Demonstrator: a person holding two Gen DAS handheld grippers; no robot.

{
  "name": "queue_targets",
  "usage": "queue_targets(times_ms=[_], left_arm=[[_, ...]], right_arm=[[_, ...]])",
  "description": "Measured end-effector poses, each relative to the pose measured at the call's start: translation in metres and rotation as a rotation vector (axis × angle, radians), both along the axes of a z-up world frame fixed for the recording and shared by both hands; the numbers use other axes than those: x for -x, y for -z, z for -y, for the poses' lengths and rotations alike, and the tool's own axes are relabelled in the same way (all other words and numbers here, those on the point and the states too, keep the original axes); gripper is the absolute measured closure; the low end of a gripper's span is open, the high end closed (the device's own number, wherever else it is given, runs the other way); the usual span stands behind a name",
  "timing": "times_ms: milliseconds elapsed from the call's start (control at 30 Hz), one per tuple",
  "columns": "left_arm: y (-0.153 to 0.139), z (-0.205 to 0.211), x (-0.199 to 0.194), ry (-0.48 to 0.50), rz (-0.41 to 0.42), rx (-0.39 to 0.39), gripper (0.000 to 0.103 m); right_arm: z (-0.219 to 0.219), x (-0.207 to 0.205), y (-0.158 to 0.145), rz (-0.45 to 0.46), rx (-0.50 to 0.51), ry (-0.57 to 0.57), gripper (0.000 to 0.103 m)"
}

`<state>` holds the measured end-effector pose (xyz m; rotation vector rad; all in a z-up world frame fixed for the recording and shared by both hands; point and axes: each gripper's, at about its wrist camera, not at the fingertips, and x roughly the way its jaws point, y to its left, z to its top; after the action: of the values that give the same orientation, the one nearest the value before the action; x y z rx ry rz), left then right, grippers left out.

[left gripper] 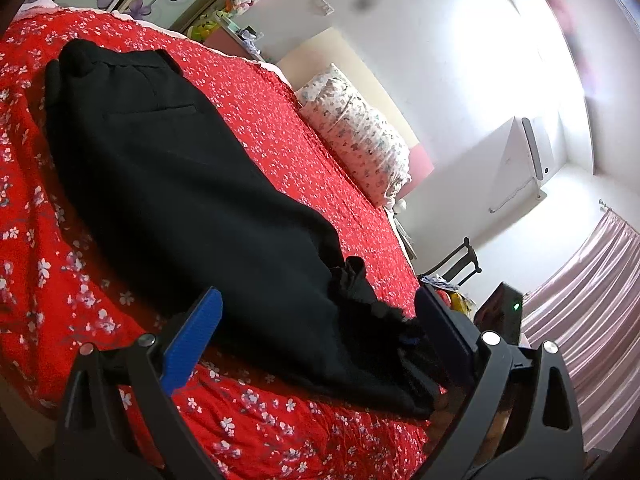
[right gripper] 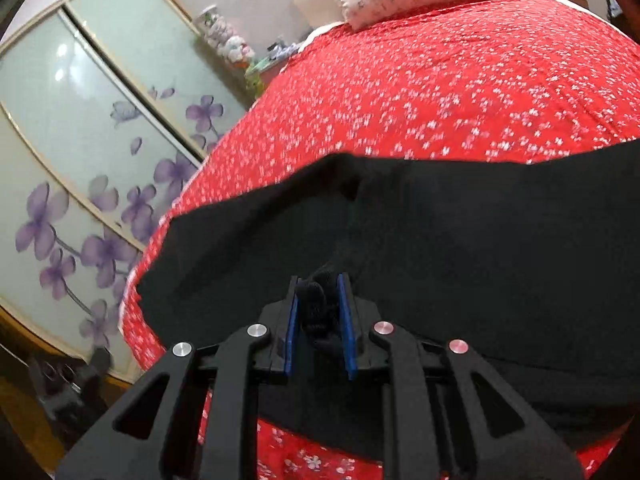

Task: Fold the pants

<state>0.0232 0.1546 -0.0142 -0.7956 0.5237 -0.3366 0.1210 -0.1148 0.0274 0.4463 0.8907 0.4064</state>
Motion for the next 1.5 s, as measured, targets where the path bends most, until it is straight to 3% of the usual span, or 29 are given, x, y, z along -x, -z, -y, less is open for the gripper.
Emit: queue_targets(times_ms=[133,167,200,267,300,367,433,533,633,700,767,800,900,1033,1200,1500], left_arm=[[0.0,0.002,0.0,0.004,-0.004,-0.002,0.006],[-0.001,0.003,0.0,0.005,-0.002,-0.007,0.006],[-0.002,0.003,0.001,0.004,0.0,-0.012,0.006],[-0.003,0.004,0.001,0.003,0.004,-0.021,0.006],[-0.004,0.004,0.001,0.002,0.005,-0.023,0.006],[-0.004,0.004,0.001,0.001,0.003,-0.021,0.006],[-0.004,0.005,0.0,0.0,-0.002,-0.021,0.006],[-0.005,0.008,0.0,0.001,0.0,-0.033,0.006],[-0.006,0.009,0.001,0.013,0.005,-0.037,0.004],[-0.008,0.003,0.002,0.028,0.003,-0.017,0.004],[-0.01,-0.011,0.003,0.036,-0.012,0.022,0.004],[-0.011,-0.021,0.004,0.023,-0.021,0.034,0.004],[-0.012,-0.061,0.006,-0.034,-0.053,0.086,0.004],[-0.01,-0.101,-0.001,-0.077,-0.106,0.147,0.004],[0.002,-0.125,-0.018,-0.123,-0.181,0.257,0.005],[0.005,-0.164,-0.032,-0.295,-0.232,0.302,0.005]], right_arm=[[-0.015,0.004,0.01,0.025,0.127,-0.045,0.082],[-0.022,0.008,0.009,0.056,0.179,-0.071,0.072],[-0.03,0.013,0.007,0.075,0.222,-0.115,0.054],[-0.041,0.019,0.005,0.09,0.26,-0.186,0.039],[-0.044,0.024,0.002,0.098,0.266,-0.203,0.039],[-0.037,0.03,-0.006,0.125,0.181,-0.182,0.039],[-0.016,0.028,-0.004,0.108,0.016,-0.123,0.039],[0.002,0.018,0.026,-0.026,-0.143,-0.099,0.039],[0.007,0.023,0.022,-0.014,-0.157,-0.148,0.038],[0.021,0.027,0.022,-0.054,-0.269,-0.16,0.036],[0.039,0.039,0.021,-0.033,-0.36,-0.167,0.031],[0.048,0.049,0.019,0.014,-0.371,-0.167,0.025],[0.075,0.073,0.023,0.116,-0.383,-0.144,0.023],[0.09,0.074,0.024,0.101,-0.474,-0.143,0.022],[0.085,0.075,0.024,0.102,-0.464,-0.174,0.022],[0.074,0.078,0.019,0.12,-0.45,-0.226,0.021]])
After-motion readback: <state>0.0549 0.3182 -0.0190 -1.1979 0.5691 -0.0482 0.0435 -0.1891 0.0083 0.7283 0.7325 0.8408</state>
